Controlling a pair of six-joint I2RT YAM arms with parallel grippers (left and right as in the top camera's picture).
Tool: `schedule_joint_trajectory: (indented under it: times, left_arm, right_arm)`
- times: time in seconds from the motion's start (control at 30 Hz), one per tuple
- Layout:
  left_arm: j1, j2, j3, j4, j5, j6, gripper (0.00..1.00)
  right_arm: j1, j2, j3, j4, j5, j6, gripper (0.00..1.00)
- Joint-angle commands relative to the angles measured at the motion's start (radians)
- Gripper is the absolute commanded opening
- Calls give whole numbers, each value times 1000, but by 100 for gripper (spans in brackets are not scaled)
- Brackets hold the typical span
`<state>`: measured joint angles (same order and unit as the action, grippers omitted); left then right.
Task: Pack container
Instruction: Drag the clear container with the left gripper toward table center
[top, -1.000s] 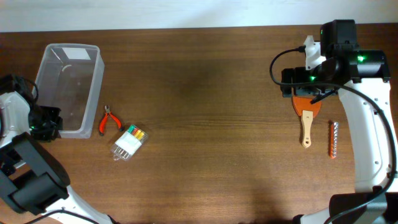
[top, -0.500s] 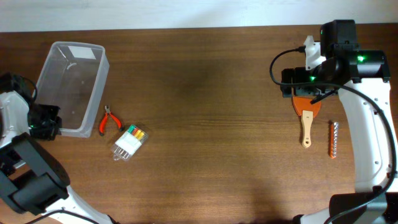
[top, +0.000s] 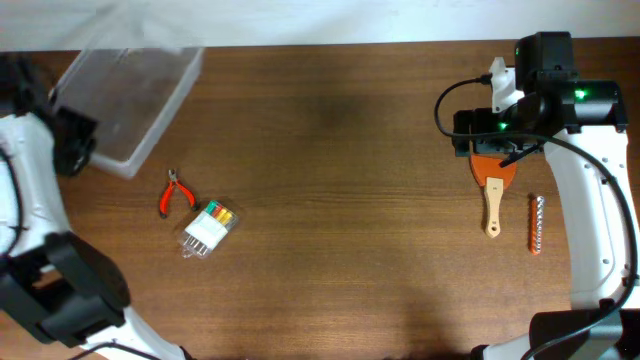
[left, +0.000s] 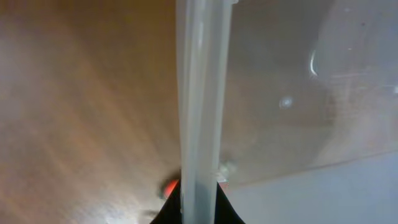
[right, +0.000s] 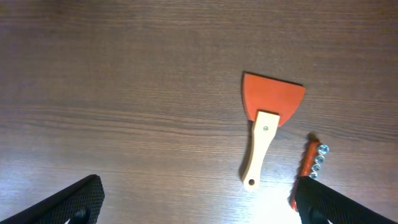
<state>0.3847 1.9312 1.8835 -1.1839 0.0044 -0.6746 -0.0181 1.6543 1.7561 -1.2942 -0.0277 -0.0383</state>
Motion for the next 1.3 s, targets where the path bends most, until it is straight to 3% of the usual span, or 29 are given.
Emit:
schedule_joint_trajectory:
  times: [0.0, 0.2, 0.4, 0.7, 1.27]
  left_arm:
    - [-112, -86, 38, -14, 26, 113, 2]
    - [-324, -97, 35, -71, 26, 309, 2]
    - [-496, -96, 10, -142, 23, 512, 2]
    - [-618, -96, -189, -11, 16, 512, 2]
    - [-673, -96, -465, 129, 15, 511, 2]
  right_arm:
    - [-2, -6, 28, 0, 44, -6, 99]
    - [-12, -17, 29, 0, 45, -6, 99]
    - [-97, -38, 29, -3, 134, 108, 99]
    - [-224, -40, 28, -31, 118, 133, 99]
    - [-225, -40, 28, -30, 118, 133, 99]
